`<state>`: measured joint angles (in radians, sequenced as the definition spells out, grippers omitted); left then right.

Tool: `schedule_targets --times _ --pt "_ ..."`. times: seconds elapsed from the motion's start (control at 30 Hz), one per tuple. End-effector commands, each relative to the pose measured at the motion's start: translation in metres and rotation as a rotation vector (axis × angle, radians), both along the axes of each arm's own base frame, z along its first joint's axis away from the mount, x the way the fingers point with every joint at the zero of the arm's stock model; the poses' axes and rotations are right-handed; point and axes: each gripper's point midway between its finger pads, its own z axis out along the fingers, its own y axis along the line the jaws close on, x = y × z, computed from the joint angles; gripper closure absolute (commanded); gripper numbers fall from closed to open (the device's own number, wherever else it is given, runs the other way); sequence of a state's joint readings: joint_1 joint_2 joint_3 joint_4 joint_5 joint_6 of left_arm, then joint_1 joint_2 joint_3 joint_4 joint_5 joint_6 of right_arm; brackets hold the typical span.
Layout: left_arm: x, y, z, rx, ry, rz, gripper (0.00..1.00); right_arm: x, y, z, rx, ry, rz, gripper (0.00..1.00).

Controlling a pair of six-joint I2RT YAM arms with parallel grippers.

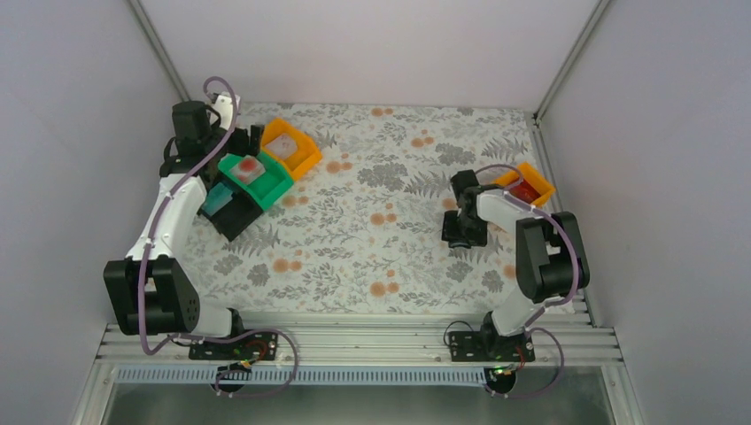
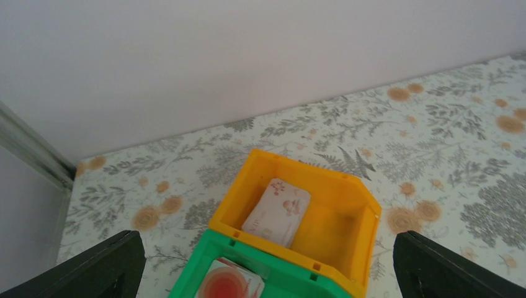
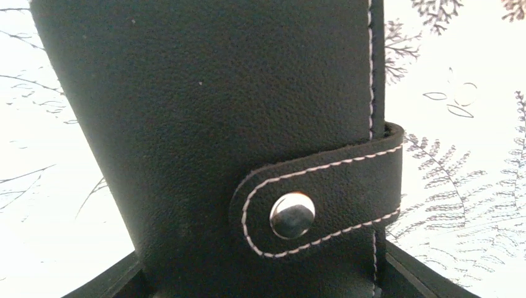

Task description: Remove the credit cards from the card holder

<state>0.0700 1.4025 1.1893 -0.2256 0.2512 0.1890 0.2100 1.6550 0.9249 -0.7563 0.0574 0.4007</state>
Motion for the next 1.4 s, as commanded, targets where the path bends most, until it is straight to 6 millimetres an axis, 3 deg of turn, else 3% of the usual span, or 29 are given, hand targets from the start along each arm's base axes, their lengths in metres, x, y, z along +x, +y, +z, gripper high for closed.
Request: schedule_targets --times 0.0,0.27,0.43,0.53,0.7,0.83,1.0,1.23,1.3,1.37 --pt "-0.009 -0.016 0.001 -0.012 0.026 -0.096 0.0 0.0 0.017 -0.005 -0.02 0.014 0.054 0.37" --pt "-0.021 -0.043 -0.01 -0.075 0.073 -0.158 0.0 0.033 0.071 0.042 0.079 -0.206 0.174 0.43" --pt "-0.037 -0.076 -0.024 -0.129 0.123 -0.274 0.0 0.05 0.11 0.074 0.197 -0.338 0.218 0.45" --pt "-0.054 -0.113 -0.022 -0.212 0.172 -0.438 0.02 0.062 0.148 0.111 0.298 -0.46 0.267 0.45" --pt "-0.096 -0.178 0.011 -0.397 0.224 -0.746 0.0 0.074 0.227 0.196 0.524 -0.718 0.36 0.45" --pt "-0.116 -0.204 0.025 -0.473 0.261 -0.861 0.0 0.07 0.273 0.241 0.616 -0.829 0.434 0.45" --pt "-0.113 -0.206 0.028 -0.447 0.237 -0.844 0.0 0.059 0.303 0.263 0.614 -0.879 0.508 0.45" --pt "-0.117 -0.213 0.033 -0.451 0.226 -0.874 0.03 0.044 0.33 0.261 0.554 -0.877 0.622 0.45" --pt "-0.12 -0.216 0.034 -0.449 0.223 -0.893 0.09 0.041 0.335 0.26 0.556 -0.874 0.642 0.45" --pt "-0.122 -0.217 0.034 -0.441 0.222 -0.901 0.25 0.037 0.341 0.263 0.567 -0.882 0.671 0.45"
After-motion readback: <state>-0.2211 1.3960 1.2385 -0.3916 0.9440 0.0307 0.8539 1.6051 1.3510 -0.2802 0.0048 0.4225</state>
